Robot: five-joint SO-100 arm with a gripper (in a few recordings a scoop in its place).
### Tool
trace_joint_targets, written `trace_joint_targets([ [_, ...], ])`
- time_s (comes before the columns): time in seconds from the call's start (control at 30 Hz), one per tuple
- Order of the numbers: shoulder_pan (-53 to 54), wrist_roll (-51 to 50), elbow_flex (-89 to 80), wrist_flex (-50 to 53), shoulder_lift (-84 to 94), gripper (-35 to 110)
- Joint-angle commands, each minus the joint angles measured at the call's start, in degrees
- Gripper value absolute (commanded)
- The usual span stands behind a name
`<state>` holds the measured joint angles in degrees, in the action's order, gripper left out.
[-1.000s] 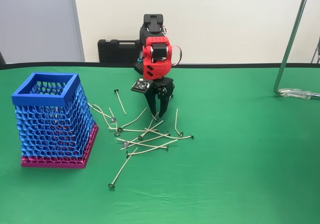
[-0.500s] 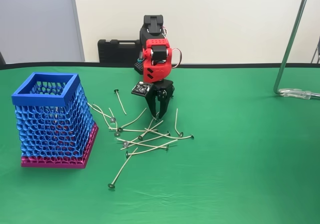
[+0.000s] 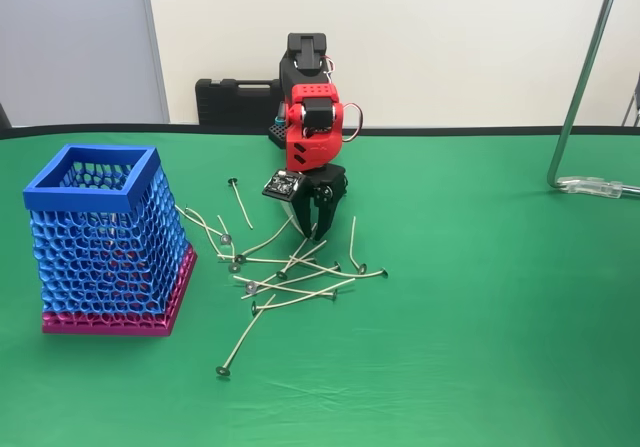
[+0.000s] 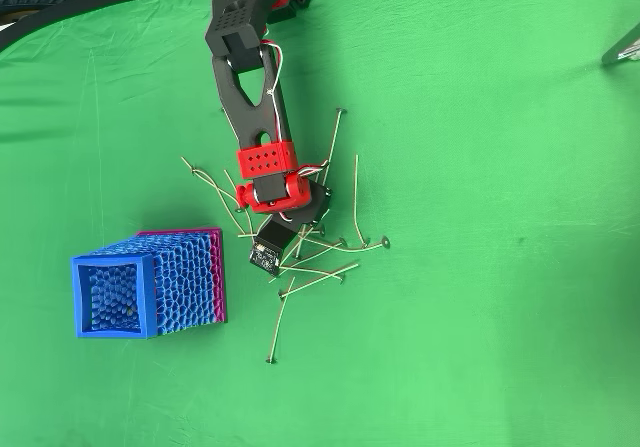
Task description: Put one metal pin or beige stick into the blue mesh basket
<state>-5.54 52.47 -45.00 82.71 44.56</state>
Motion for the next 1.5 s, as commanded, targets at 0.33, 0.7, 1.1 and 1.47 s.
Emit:
trace_joint_targets([
  [0.33,-0.1,0.3,2.3,0.1,-0.1,1],
  [0.7,0.3,-1.0,3.7,0.2,1.5,1],
  [1.1,0.6,-3.7,10.3,9.2,4.2,1],
  [1.47,1.0,-4.1,10.5,12.0,9.7,1],
])
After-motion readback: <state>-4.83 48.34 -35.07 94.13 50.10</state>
